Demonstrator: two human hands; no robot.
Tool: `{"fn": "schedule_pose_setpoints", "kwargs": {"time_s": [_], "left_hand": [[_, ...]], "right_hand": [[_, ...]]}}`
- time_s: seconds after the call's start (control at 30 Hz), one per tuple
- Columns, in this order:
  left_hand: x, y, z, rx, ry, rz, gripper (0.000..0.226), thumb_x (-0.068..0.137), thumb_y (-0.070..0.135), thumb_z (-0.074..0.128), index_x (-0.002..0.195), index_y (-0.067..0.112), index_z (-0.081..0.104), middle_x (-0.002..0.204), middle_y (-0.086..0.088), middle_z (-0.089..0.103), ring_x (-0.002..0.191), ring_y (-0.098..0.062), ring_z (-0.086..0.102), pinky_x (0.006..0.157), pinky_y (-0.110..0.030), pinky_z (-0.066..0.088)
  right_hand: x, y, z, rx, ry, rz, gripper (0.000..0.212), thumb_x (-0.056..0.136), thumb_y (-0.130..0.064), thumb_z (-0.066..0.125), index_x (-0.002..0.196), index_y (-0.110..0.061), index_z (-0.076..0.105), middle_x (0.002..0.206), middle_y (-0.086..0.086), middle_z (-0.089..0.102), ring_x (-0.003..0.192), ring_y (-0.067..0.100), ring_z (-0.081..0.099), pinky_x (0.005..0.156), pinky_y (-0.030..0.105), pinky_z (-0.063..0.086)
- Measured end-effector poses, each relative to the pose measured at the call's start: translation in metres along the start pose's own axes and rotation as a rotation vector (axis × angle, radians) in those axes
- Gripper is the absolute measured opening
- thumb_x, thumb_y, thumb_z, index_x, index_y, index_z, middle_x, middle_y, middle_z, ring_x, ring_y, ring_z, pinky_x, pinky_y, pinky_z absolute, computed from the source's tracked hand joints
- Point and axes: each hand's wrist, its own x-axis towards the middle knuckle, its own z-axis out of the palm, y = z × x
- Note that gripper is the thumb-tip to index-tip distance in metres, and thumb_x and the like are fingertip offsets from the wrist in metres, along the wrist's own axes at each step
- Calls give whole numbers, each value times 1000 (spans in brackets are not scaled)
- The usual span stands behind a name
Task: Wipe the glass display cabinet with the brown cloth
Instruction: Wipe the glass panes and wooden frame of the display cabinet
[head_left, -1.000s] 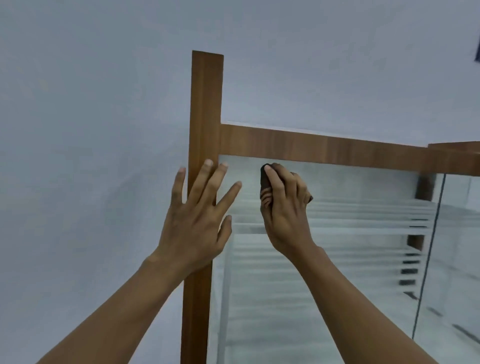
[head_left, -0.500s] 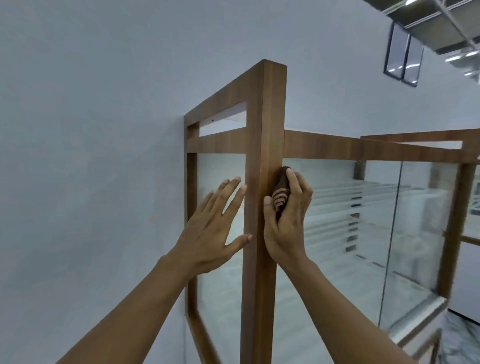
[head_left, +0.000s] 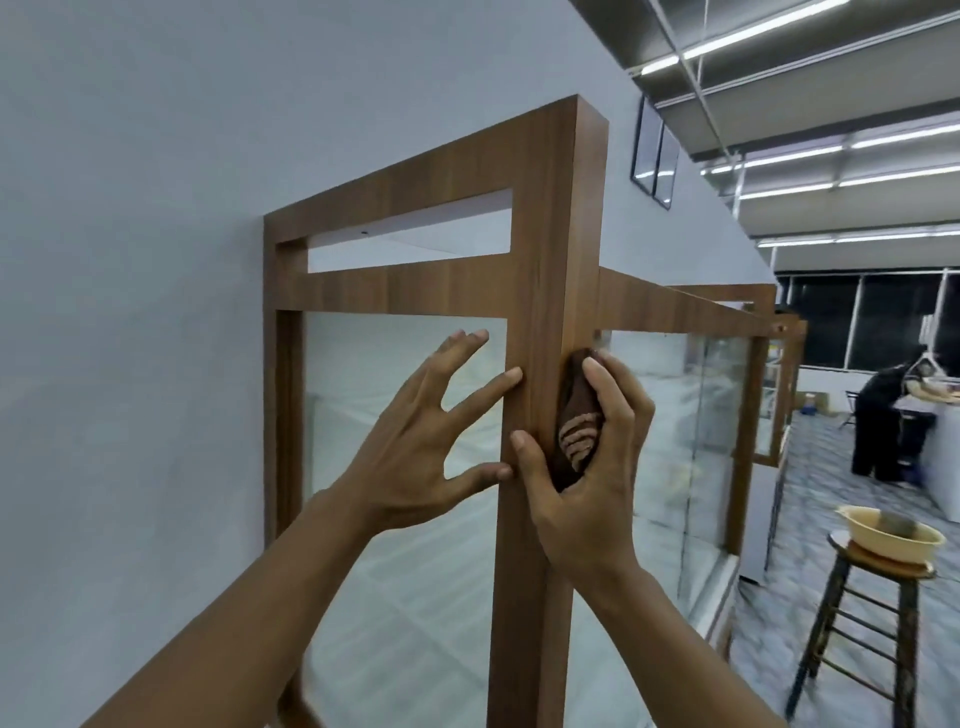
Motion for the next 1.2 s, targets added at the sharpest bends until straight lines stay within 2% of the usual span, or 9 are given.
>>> {"fn": "schedule_pose_setpoints", "kwargs": {"time_s": [0.23, 0.3, 0.5, 0.57, 0.63, 0.73, 0.97, 1.07, 1.2], "left_hand": [[16, -23, 17, -116, 214, 77, 58, 99, 60, 32, 152, 36, 31, 161, -2, 22, 149, -21, 23, 118, -40, 21], [15, -32, 18, -167, 227, 59, 59, 97, 55, 39, 152, 35, 32, 161, -4, 28, 147, -20, 26, 118, -37, 19], [11, -68, 25, -220, 231, 81, 60, 96, 51, 44, 152, 31, 37, 158, -8, 32, 147, -23, 23, 121, -50, 24], [6, -73, 29, -270, 210, 64, 62, 94, 51, 47, 152, 31, 38, 160, -7, 30, 149, -25, 23, 123, -49, 20], [3, -79, 31, -270, 201, 91, 62, 94, 52, 47, 152, 31, 38, 160, -8, 29, 150, -27, 23, 124, -47, 14], [5, -98, 32, -254, 204, 109, 62, 95, 51, 45, 152, 30, 37, 159, -9, 30, 151, -29, 24, 126, -43, 4], [-4, -159, 36, -225, 280, 53, 59, 96, 51, 39, 148, 23, 46, 154, -16, 35, 147, -35, 29, 126, -53, 9], [-14, -196, 44, -212, 316, 20, 59, 95, 49, 41, 148, 22, 46, 154, -18, 34, 147, -38, 27, 126, -56, 7], [-18, -240, 52, -214, 355, 75, 59, 98, 51, 35, 150, 24, 42, 155, -19, 32, 148, -39, 25, 124, -61, 5]], "right_hand": [[14, -22, 26, -334, 126, -75, 69, 83, -1, 67, 142, -17, 35, 146, 7, 33, 142, 21, 32, 115, 41, 40], [16, -25, 32, -494, 167, -87, 68, 84, -3, 66, 143, -17, 36, 147, 8, 32, 142, 25, 32, 114, 48, 39], [8, -35, 47, -990, 135, -132, 59, 88, -14, 59, 143, -20, 37, 151, 7, 27, 147, 13, 19, 122, 40, 26], [4, -34, 53, -1149, 95, -170, 57, 89, -10, 62, 141, -19, 40, 149, 8, 29, 144, 26, 26, 118, 51, 30], [2, -33, 59, -1263, 75, -204, 60, 87, -5, 67, 140, -19, 41, 148, 9, 31, 140, 33, 31, 120, 46, 27], [6, -30, 71, -1344, 28, -219, 66, 84, -6, 73, 140, -20, 41, 147, 8, 33, 138, 32, 33, 121, 34, 16], [9, -7, 130, -1411, -11, -177, 64, 88, -9, 68, 144, -20, 38, 148, 7, 33, 137, 30, 35, 117, 43, 32], [2, 5, 167, -1391, 116, -54, 61, 96, -35, 51, 152, -15, 35, 155, 15, 28, 145, 35, 26, 119, 53, 24], [-3, 20, 233, -1453, -142, -123, 75, 95, -68, 34, 155, -22, 36, 165, 9, 16, 155, 31, 9, 124, 58, 10]]}}
